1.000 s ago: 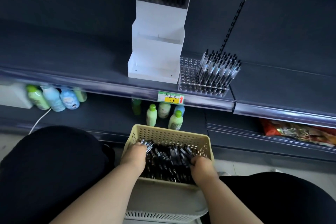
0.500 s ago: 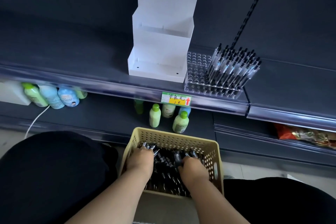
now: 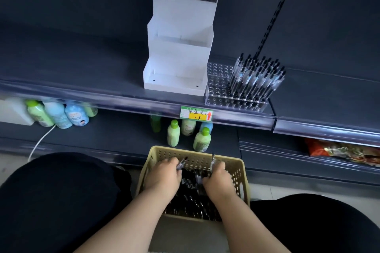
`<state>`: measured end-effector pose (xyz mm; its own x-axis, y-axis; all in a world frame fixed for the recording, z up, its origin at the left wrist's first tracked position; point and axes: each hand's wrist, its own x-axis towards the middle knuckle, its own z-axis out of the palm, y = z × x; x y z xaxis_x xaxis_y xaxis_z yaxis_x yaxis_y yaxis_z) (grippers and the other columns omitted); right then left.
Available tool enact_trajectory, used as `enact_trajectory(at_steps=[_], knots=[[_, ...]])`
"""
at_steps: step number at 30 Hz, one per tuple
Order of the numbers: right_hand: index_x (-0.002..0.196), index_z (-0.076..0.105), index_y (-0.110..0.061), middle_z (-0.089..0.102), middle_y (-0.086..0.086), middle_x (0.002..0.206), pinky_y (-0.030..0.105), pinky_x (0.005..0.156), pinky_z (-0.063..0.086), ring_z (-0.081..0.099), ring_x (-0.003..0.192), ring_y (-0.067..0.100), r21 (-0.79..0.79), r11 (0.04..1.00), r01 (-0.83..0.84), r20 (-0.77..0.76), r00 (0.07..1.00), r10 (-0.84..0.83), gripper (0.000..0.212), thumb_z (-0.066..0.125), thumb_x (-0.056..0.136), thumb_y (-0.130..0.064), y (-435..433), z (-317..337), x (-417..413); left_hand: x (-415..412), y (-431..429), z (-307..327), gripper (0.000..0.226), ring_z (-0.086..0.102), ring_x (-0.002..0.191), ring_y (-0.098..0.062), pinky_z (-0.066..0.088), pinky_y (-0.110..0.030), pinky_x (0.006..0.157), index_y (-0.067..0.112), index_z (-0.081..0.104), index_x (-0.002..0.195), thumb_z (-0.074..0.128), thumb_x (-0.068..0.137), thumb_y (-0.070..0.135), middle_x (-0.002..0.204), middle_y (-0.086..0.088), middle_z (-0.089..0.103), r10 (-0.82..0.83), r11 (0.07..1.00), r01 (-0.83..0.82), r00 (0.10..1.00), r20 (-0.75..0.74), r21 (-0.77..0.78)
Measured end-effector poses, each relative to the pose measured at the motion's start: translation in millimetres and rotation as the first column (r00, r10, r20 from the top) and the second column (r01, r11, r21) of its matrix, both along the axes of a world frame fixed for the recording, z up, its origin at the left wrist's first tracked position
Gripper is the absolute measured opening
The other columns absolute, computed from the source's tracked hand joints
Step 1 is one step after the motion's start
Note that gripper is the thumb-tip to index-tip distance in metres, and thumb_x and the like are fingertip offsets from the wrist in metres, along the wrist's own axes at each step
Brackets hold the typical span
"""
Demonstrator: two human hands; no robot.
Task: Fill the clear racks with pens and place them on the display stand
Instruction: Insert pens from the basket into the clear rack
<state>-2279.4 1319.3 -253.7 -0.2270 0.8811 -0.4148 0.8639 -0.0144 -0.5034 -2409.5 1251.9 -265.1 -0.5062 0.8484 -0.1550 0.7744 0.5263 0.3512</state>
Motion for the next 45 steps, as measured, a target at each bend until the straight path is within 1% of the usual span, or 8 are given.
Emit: enact_trajectory(at_steps=[5, 9, 15, 21, 26, 35, 40, 45], knots=[[0.097, 0.033, -0.017, 0.055, -0.002, 0.073, 0.016, 0.042, 0.034, 0.051, 0.058, 0.011, 0.237, 0.972, 0.002, -0.223, 0.973, 0.052, 0.018, 0.049, 0.089, -0.019, 5, 50, 2, 12, 7, 51, 0.018, 0.060, 0.087, -0.010, 0.046, -0.022, 0.065, 0.032, 0.054, 0.108, 0.052, 0.091, 0.035, 0.103, 0.014, 0.063, -0.012, 0.945, -0.021, 0.995, 0.098, 0.325], [0.093, 0.046, -0.019, 0.061, -0.001, 0.073, 0.028, 0.054, 0.043, 0.059, 0.064, 0.016, 0.291, 0.953, 0.087, -0.410, 0.911, 0.042, 0.013, 0.044, 0.095, -0.032, 16, 94, 4, 14, 24, 91, 0.020, 0.058, 0.085, -0.004, 0.042, -0.012, 0.064, 0.029, 0.060, 0.106, 0.061, 0.088, 0.035, 0.094, 0.017, 0.063, -0.080, 0.860, -0.042, 0.973, 0.215, 0.509], [0.077, 0.053, -0.020, 0.056, -0.008, 0.062, 0.009, 0.048, 0.037, 0.050, 0.054, -0.003, 0.535, 0.842, 0.078, -0.503, 0.830, 0.242, 0.022, 0.049, 0.092, -0.036, 52, 159, 14, -1, 52, 143, 0.012, 0.051, 0.076, 0.025, 0.033, 0.007, 0.065, 0.035, 0.057, 0.091, 0.066, 0.084, 0.032, 0.078, 0.028, 0.058, -0.170, 0.745, -0.107, 0.924, 0.343, 0.658], [0.086, 0.060, -0.026, 0.061, -0.015, 0.068, 0.012, 0.048, 0.035, 0.047, 0.052, -0.001, 0.654, 0.742, 0.149, -0.564, 0.750, 0.347, 0.018, 0.046, 0.094, -0.034, 117, 211, 9, -24, 100, 189, 0.014, 0.052, 0.082, 0.022, 0.035, 0.007, 0.067, 0.040, 0.055, 0.087, 0.066, 0.084, 0.032, 0.081, 0.028, 0.060, -0.243, 0.645, -0.072, 0.925, 0.293, 0.761], [0.084, 0.059, -0.033, 0.063, -0.018, 0.068, 0.002, 0.051, 0.036, 0.050, 0.057, -0.007, 0.663, 0.723, 0.193, -0.577, 0.747, 0.330, 0.019, 0.045, 0.095, -0.031, 153, 211, -6, -40, 136, 191, 0.012, 0.053, 0.087, 0.017, 0.035, 0.006, 0.068, 0.035, 0.057, 0.092, 0.065, 0.084, 0.033, 0.084, 0.027, 0.061, -0.264, 0.623, -0.047, 0.927, 0.267, 0.781], [0.092, 0.061, -0.023, 0.049, -0.030, 0.050, 0.010, 0.046, 0.031, 0.047, 0.050, -0.005, 0.608, 0.779, 0.154, -0.502, 0.835, 0.226, 0.030, 0.039, 0.090, -0.044, 163, 196, -11, -49, 155, 180, 0.011, 0.058, 0.082, 0.012, 0.038, 0.003, 0.068, 0.040, 0.058, 0.085, 0.065, 0.083, 0.031, 0.084, 0.021, 0.066, -0.286, 0.606, -0.149, 0.876, 0.389, 0.782], [0.093, 0.058, -0.015, 0.046, -0.008, 0.056, 0.030, 0.066, 0.034, 0.042, 0.061, 0.019, 0.651, 0.756, 0.068, -0.415, 0.866, 0.279, 0.039, 0.035, 0.088, -0.046, 159, 193, -13, -48, 159, 175, 0.007, 0.061, 0.080, 0.007, 0.043, -0.001, 0.071, 0.038, 0.060, 0.084, 0.064, 0.083, 0.033, 0.084, 0.020, 0.067, -0.288, 0.616, -0.165, 0.863, 0.416, 0.770], [0.089, 0.053, -0.012, 0.046, -0.006, 0.058, 0.035, 0.071, 0.033, 0.040, 0.059, 0.021, 0.704, 0.710, -0.012, -0.324, 0.884, 0.336, 0.033, 0.035, 0.092, -0.039, 155, 195, -17, -49, 161, 174, 0.005, 0.062, 0.078, 0.005, 0.042, -0.001, 0.069, 0.037, 0.061, 0.086, 0.064, 0.082, 0.035, 0.083, 0.020, 0.068, -0.280, 0.618, -0.170, 0.865, 0.417, 0.768]])
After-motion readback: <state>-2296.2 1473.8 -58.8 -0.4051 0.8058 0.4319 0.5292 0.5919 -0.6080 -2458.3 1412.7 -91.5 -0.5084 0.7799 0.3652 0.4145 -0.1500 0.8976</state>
